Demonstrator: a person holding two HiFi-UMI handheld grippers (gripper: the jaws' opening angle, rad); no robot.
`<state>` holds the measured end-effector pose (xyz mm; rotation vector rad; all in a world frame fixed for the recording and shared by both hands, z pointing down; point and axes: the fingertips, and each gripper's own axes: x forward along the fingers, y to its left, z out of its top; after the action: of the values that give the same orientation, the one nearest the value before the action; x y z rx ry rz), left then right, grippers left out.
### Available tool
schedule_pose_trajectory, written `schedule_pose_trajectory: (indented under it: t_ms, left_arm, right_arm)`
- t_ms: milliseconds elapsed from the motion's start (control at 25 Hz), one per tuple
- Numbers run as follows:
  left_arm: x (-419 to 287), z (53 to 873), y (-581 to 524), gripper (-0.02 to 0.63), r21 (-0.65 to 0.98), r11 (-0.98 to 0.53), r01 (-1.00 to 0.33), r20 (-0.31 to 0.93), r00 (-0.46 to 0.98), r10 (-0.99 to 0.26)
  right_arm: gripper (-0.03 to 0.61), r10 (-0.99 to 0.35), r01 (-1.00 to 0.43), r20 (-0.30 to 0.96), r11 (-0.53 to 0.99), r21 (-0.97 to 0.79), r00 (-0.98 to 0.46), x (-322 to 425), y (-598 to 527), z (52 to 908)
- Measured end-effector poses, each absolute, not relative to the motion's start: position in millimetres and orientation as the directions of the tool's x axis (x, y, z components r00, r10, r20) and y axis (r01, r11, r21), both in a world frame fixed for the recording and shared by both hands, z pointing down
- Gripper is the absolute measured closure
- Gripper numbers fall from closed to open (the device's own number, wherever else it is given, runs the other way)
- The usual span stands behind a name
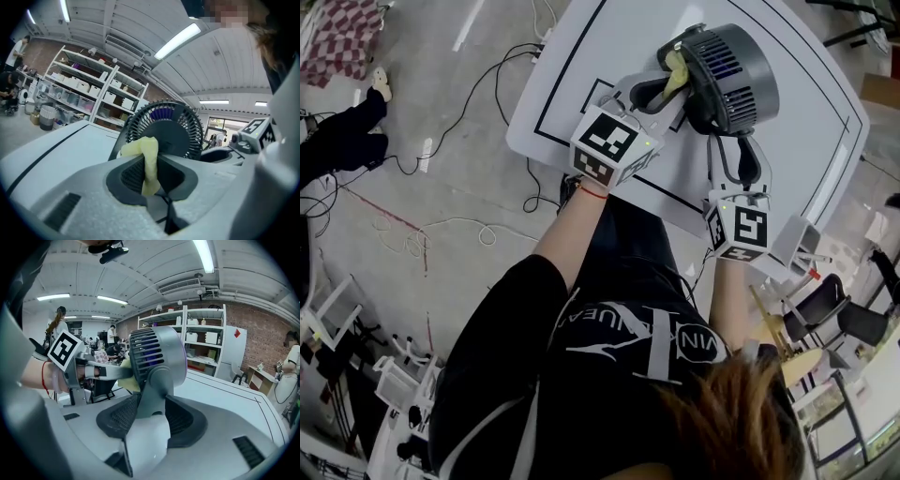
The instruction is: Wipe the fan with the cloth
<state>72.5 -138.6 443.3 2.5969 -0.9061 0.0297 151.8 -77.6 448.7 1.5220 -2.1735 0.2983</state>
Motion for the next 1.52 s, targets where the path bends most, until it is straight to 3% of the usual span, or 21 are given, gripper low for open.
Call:
schedule_pose_trajectory:
  t_ms: [240,720,880,1200,1520]
  left_arm:
    - [100,444,-106,0.558,0.38,-0.76,-0.528,0.162,0.847,-0.507]
    - [99,400,-77,0.558,0.387,-0.834,-0.393,0.052,0.913,-0.406]
    - [73,385,-89,0.558,0.402,-0.814,-0.419,0.035,0.896,-0.443]
    - [9,375,-165,0.558,0.306,-0.711,-0.634,0.143,0.768,-0.624]
    - [37,357,-194,0.558,0.17,-0.796,-0.581,0.224,0.809,-0.543]
  right_arm:
    - [0.396,-0.826,-0.927,0.491,0.364,0.09,-0.277,155,-78,447]
    - [0.397,-0.808,-0.913,0.492,0.403,0.059,-0.325,151,-76,446]
    - [0.366,-0.831,-0.922,0.44,0.386,0.02,-0.339,153,-80,427]
    - [0.317,-0.824,-0.914,0.454,0.403,0.052,-0.338,154,-83,423]
    - [0.311,-0.825,-0.898,0.458,0.425,0.114,-0.332,144,-86,425]
